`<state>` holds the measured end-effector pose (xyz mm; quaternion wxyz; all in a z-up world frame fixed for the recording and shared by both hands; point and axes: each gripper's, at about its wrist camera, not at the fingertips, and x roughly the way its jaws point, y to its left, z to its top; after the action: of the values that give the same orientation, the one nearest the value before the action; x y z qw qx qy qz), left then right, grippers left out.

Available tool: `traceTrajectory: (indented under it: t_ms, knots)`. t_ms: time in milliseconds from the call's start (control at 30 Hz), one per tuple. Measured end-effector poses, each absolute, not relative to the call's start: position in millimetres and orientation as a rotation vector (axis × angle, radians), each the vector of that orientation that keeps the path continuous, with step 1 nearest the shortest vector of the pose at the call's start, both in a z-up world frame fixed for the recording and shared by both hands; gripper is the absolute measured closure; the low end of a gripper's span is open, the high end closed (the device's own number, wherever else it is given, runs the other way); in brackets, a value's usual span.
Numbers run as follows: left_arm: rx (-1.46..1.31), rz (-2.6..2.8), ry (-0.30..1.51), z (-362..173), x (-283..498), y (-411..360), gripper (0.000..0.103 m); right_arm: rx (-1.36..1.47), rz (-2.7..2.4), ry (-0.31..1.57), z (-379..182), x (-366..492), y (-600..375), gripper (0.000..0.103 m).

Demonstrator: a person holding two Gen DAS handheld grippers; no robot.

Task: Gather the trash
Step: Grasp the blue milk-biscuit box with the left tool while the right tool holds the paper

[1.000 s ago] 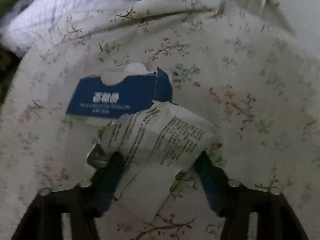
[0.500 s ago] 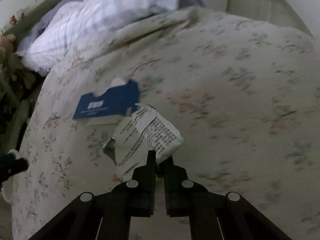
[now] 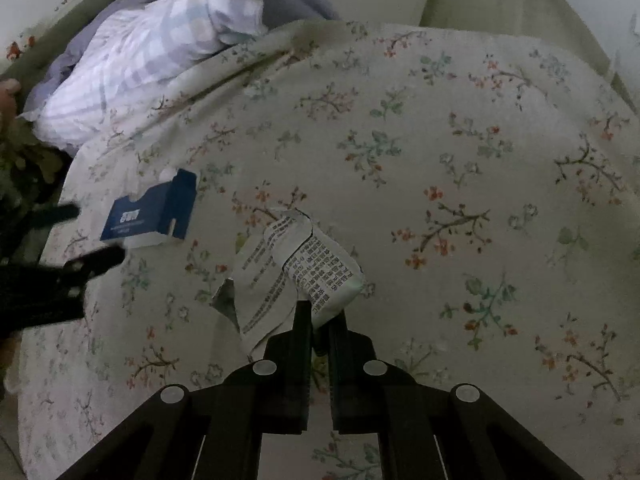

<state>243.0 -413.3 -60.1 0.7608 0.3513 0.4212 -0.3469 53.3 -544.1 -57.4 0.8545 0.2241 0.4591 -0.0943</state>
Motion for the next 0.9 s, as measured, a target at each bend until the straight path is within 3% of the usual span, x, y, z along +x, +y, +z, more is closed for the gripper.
traceTrajectory:
  t_ms: [200,300,333,367,567,900]
  knots:
    - [0.788,-0.777,0.976,-78,254,-419,0.015,0.503,-0.180,0.981,-65,52,-550,0.098]
    - [0.757,-0.768,0.986,-75,258,-412,0.037,0.507,-0.179,0.987,-67,51,-552,0.098]
    - [0.751,-0.763,0.991,-73,259,-408,0.053,0.509,-0.179,0.987,-67,50,-552,0.098]
    - [0.739,-0.762,1.004,-72,260,-405,0.062,0.511,-0.179,0.987,-67,50,-553,0.098]
    - [0.647,-0.719,1.011,-60,257,-380,0.093,0.535,-0.185,0.976,-62,47,-549,0.098]
    - [0.492,-0.701,1.031,-16,245,-324,0.103,0.521,-0.184,0.954,-36,41,-528,0.098]
